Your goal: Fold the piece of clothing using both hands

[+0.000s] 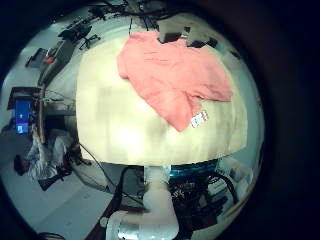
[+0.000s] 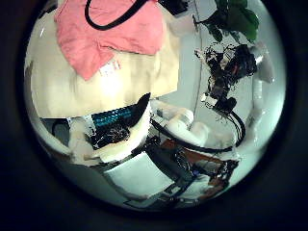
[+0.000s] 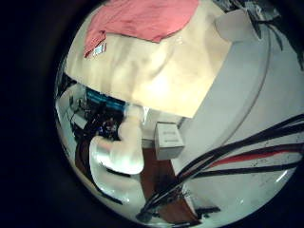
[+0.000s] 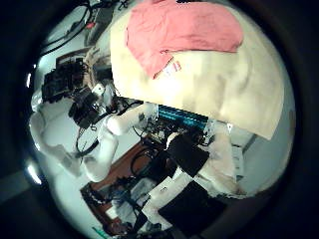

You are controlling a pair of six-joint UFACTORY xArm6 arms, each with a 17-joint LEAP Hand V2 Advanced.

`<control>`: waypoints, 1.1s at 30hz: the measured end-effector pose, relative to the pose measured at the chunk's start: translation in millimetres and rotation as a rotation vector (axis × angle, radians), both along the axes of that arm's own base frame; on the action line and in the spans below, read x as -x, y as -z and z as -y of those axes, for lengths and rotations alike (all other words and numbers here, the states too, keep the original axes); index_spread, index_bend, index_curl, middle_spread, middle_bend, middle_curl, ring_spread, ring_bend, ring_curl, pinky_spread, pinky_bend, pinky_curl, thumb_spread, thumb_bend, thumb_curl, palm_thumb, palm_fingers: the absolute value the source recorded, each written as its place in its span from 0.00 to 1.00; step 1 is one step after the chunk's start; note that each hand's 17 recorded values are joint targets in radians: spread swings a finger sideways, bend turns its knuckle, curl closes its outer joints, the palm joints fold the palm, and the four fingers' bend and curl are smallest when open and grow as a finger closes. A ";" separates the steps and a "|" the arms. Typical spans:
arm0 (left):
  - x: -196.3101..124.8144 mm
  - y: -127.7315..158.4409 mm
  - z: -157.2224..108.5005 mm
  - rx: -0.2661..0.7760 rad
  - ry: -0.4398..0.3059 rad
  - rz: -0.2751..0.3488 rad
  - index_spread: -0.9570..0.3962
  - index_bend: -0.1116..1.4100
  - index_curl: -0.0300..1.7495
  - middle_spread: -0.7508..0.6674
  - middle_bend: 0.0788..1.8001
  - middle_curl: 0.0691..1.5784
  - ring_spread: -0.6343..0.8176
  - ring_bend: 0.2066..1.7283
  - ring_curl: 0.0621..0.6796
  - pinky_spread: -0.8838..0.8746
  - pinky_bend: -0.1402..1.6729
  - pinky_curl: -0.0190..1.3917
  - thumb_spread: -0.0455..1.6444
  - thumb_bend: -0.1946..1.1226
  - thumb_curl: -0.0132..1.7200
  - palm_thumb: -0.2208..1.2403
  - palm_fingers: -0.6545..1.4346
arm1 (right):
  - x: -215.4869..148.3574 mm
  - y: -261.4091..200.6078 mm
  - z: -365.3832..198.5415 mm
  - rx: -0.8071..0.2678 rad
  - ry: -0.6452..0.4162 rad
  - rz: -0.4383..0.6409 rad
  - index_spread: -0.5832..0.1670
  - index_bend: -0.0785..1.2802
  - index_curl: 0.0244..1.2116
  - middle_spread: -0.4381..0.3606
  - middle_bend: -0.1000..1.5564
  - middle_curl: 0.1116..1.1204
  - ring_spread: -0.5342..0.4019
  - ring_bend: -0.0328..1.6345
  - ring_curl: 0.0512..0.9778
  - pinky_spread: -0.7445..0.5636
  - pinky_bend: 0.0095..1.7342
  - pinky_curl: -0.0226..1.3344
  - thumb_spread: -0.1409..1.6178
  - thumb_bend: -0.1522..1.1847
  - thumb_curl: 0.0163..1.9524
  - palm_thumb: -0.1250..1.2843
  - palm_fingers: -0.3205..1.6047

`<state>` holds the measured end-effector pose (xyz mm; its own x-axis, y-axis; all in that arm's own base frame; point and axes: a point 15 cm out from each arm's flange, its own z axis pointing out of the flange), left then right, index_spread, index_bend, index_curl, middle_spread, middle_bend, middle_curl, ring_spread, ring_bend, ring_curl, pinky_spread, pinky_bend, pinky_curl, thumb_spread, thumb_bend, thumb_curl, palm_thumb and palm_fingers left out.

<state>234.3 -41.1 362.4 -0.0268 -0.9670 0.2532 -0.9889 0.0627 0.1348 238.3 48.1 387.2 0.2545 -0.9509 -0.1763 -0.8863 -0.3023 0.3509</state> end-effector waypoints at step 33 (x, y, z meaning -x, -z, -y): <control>-1.4 105.6 11.8 -0.298 0.154 0.082 0.65 0.18 0.19 0.41 0.12 0.22 0.46 0.29 0.19 0.44 0.35 0.26 0.64 0.12 0.19 0.42 0.53 | -7.8 6.0 -2.7 0.014 -0.026 0.009 0.41 0.18 0.24 0.69 0.17 0.20 0.83 0.18 0.22 0.86 0.17 0.24 0.73 0.10 0.13 0.47 0.27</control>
